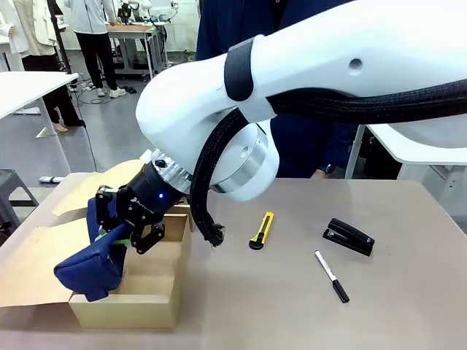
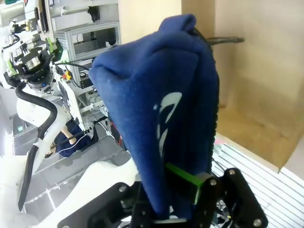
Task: Place items inside the box.
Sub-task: Pick up a Pencil pouch or Stapler and place it inside the Mailer Box closest to the robot.
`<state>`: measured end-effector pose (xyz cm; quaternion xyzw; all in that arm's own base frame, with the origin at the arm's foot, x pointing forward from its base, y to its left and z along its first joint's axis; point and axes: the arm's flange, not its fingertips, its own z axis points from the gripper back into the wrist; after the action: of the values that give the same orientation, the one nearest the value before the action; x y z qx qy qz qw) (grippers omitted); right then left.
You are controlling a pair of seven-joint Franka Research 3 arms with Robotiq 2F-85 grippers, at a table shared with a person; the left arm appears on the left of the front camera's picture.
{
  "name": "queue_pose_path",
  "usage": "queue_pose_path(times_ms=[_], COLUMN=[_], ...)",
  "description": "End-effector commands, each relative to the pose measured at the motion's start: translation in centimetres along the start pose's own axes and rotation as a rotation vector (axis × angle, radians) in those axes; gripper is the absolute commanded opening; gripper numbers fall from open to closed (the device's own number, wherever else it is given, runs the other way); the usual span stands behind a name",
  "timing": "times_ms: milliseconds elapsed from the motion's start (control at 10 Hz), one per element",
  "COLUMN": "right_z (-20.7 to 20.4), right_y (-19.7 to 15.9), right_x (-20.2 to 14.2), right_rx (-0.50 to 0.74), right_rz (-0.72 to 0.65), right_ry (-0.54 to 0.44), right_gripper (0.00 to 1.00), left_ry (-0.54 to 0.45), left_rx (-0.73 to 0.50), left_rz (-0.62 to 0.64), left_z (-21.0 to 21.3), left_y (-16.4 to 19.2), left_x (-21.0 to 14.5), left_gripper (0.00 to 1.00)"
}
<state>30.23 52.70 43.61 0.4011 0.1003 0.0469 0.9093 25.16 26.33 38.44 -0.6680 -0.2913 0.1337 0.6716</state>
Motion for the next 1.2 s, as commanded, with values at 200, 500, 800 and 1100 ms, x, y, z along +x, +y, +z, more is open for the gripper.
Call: queue_pose_path(times_ms=[200, 500, 800, 1100], right_z=[-2.4, -5.1, -7.3, -8.9], right_y=[0.9, 1.0, -0.3, -2.3], right_x=[1.9, 5.0, 7.0, 8.0], right_rx=[-0.040, -0.089, -0.162, -0.203], right_rz=[0.039, 0.029, -0.017, -0.069], right_ry=[-0.063, -0.103, -0.093, -0.088], right_gripper=[0.04, 0.04, 0.04, 0.04], left_ry=[0.010, 0.010, 0.010, 0.010], left_rx=[-0.010, -0.010, -0.010, -0.010], left_rz=[-0.024, -0.024, -0.024, -0.024], left_z=[0.1, 0.1, 0.1, 0.1], left_y=[-0.1, -0.1, -0.1, -0.1], left_x=[-0.2, -0.2, -0.2, -0.2], left_gripper=[1.00, 1.00, 1.00, 1.00])
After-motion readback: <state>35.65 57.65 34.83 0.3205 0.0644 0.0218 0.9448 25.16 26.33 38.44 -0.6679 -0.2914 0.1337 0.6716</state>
